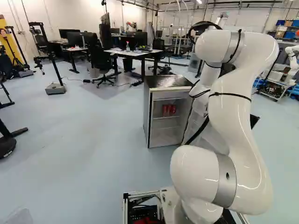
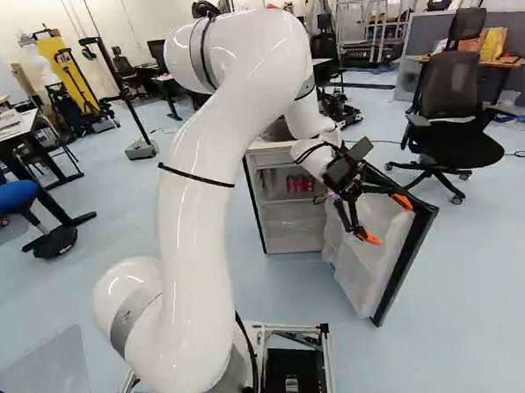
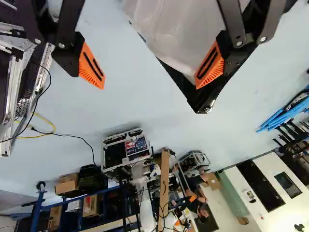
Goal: Grab a drink from the fridge
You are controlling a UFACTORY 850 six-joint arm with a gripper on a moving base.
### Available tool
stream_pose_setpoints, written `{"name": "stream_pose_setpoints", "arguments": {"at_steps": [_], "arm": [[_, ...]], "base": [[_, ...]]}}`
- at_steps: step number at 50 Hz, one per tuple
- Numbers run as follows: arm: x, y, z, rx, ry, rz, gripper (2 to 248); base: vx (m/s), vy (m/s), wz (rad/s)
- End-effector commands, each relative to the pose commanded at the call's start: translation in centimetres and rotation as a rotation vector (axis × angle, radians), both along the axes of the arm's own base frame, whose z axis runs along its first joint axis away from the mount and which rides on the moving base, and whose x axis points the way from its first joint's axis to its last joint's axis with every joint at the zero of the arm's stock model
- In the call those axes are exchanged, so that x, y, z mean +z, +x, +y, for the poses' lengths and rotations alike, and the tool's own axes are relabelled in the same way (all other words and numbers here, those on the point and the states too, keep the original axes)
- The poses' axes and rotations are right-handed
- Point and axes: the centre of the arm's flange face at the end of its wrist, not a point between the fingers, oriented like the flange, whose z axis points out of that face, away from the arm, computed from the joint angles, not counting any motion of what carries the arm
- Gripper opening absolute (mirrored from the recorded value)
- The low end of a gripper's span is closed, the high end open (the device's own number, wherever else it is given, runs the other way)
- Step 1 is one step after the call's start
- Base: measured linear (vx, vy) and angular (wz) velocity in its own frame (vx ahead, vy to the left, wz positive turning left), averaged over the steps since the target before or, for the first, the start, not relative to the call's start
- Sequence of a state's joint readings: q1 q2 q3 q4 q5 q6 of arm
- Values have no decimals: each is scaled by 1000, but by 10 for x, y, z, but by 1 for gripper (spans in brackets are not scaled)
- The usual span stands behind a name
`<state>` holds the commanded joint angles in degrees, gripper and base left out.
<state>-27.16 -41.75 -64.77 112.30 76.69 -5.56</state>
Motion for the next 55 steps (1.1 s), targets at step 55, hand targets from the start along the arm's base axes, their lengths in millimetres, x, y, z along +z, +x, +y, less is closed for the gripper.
{"name": "stream_pose_setpoints", "arguments": {"at_steps": [55], "arm": [[2,-48,58,470,-34,188,247]], "base": [[0,0,0]]}}
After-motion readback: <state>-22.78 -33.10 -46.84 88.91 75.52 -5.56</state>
